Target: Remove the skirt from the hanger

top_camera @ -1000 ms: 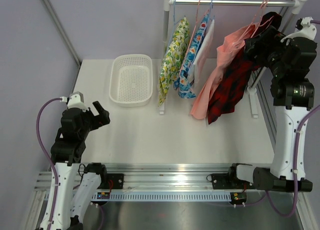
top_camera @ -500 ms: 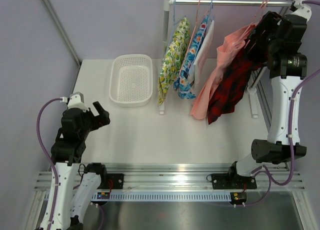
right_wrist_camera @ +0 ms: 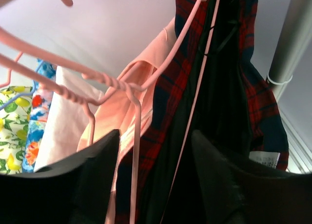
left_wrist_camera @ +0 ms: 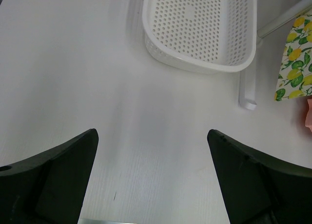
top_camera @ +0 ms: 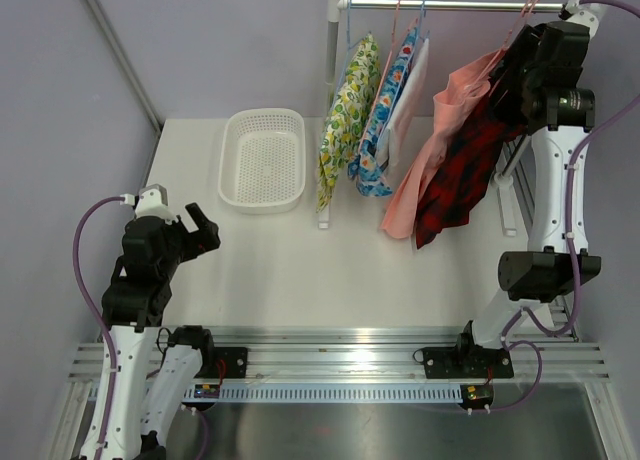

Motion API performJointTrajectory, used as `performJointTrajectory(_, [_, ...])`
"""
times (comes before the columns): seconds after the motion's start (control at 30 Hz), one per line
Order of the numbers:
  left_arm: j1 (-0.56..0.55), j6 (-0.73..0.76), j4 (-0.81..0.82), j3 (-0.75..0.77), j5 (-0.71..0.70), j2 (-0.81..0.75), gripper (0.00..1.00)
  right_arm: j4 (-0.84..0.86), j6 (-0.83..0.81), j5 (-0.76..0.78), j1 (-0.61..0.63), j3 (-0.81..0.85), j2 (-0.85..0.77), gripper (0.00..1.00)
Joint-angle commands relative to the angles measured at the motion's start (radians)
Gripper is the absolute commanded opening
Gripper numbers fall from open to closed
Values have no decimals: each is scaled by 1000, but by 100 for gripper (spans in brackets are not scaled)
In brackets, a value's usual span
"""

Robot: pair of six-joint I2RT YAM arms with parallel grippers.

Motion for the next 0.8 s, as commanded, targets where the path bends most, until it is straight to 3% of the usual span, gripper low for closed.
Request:
performJointTrajectory(0.0, [-3,20,35,-6,6,-11,98,0,-13,27,-1,81,18,65])
performJointTrajectory(0.07, [-3,20,35,-7,6,-14,98,-9,-13,11,-1,107,38,53])
performJointTrajectory(0.1, [-3,18,35,-7,5,-16,98,-15,-5,8,-1,115,44,53])
performJointTrajectory(0.13, [-3,18,35,-7,2,-16,98,-17,-2,-10,-1,120,52,44])
performJointTrajectory(0.2, [-3,18,35,-9,2,-17,98,-14,-1,-30,-1,117,55,35])
performJointTrajectory(0.43, [-3,20,35,-9,6,-13,99,-9,-1,-55,-1,101,55,31])
performJointTrajectory(0.5, [-3,20,35,-9,6,-13,99,-8,1,-62,-1,98,57,24])
performJointTrajectory(0.6, [-3,18,34,-10,2,-13,99,-14,5,-70,-1,106,61,0])
performJointTrajectory(0.77, [-6,20,29,-1,-11,-14,99,-21,-1,-78,-1,109,5,0])
